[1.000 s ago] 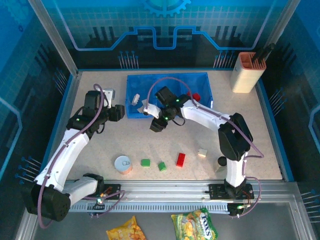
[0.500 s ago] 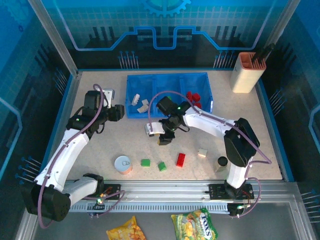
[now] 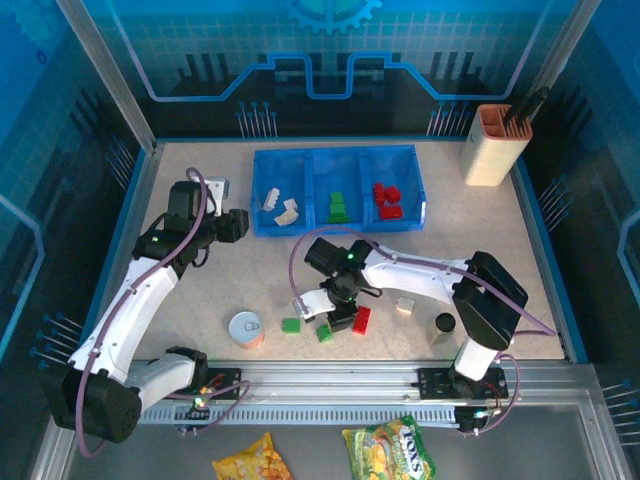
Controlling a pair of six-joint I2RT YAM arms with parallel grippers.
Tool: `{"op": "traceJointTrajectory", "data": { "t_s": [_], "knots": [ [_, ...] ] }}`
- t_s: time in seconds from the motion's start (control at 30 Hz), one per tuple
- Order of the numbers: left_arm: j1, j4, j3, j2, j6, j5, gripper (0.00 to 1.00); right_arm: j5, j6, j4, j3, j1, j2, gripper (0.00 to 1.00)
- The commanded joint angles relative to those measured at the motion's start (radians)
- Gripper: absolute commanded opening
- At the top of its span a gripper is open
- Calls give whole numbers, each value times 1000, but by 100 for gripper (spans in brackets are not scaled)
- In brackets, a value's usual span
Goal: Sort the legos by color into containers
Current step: Pick up the lego from the bottom-center of the table.
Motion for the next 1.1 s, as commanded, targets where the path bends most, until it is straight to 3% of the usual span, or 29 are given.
{"op": "traceJointTrajectory", "data": {
  "t_s": [0.0,0.13,0.43,1.07],
  "knots": [
    [13,8,-6,-3,-11,13,62,45,46,35,-32,36,-30,55],
    [15,9,-6,-2,-10,13,62,59,72,55,-47,66,-22,64],
    [17,9,-6,-3,-11,14,61,90,113,111,-89,120,7,65],
    [20,9,-6,-4,-10,14,62,134,148,232,-160,145,63,54]
  ]
}}
